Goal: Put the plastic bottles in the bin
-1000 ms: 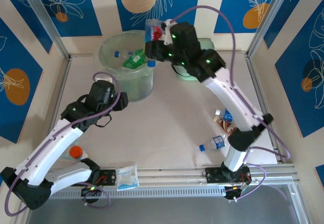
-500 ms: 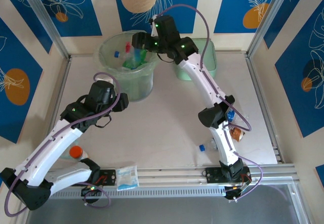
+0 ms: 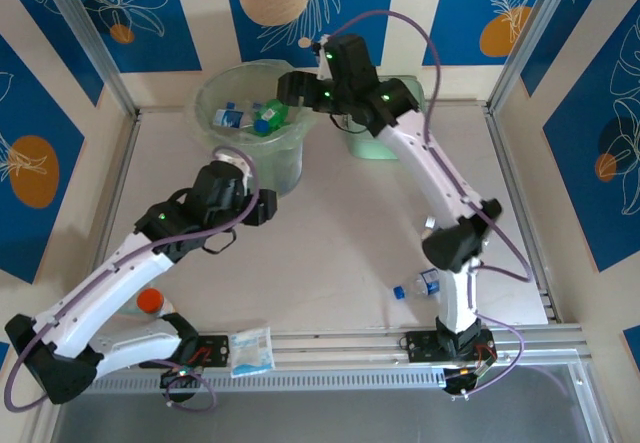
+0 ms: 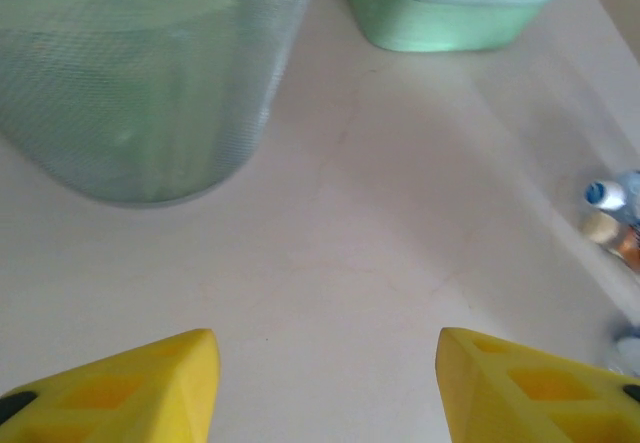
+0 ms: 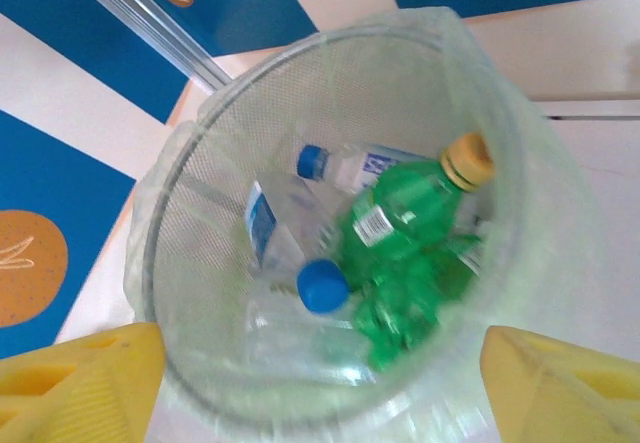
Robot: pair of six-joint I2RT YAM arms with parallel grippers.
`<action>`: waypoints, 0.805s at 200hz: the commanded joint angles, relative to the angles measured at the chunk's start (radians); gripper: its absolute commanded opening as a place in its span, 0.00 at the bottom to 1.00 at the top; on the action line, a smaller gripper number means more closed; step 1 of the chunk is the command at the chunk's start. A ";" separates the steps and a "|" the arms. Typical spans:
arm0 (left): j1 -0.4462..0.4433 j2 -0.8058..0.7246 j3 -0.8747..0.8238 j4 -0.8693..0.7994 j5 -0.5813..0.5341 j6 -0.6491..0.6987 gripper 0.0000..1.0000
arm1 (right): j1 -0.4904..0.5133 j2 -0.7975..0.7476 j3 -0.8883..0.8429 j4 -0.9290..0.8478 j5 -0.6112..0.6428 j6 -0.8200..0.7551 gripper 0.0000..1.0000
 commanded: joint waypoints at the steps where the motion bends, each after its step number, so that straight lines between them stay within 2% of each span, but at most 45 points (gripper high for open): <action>1: -0.067 0.045 0.029 0.095 0.058 0.078 0.62 | -0.014 -0.215 -0.208 0.050 0.143 -0.022 0.83; 36: -0.220 0.166 0.076 0.186 0.143 0.221 0.69 | -0.143 -0.532 -0.614 -0.041 0.288 0.090 0.83; 55: -0.295 0.264 0.114 0.211 0.193 0.312 0.72 | -0.276 -0.685 -0.823 -0.098 0.250 0.151 0.83; 79: -0.359 0.406 0.177 0.221 0.287 0.390 0.73 | -0.430 -0.834 -1.007 -0.201 0.215 0.214 0.83; 103: -0.401 0.538 0.227 0.253 0.394 0.457 0.77 | -0.534 -0.932 -1.126 -0.272 0.198 0.254 0.85; 112: -0.414 0.587 0.249 0.259 0.420 0.481 0.86 | -0.569 -0.959 -1.157 -0.284 0.184 0.263 0.85; 119: -0.423 0.625 0.266 0.262 0.432 0.497 0.89 | -0.593 -0.976 -1.176 -0.287 0.166 0.266 0.85; 135: -0.440 0.713 0.316 0.251 0.462 0.536 0.89 | -0.636 -0.996 -1.193 -0.287 0.121 0.272 0.86; 161: -0.470 0.841 0.413 0.206 0.438 0.582 0.88 | -0.663 -0.997 -1.186 -0.305 0.123 0.285 0.85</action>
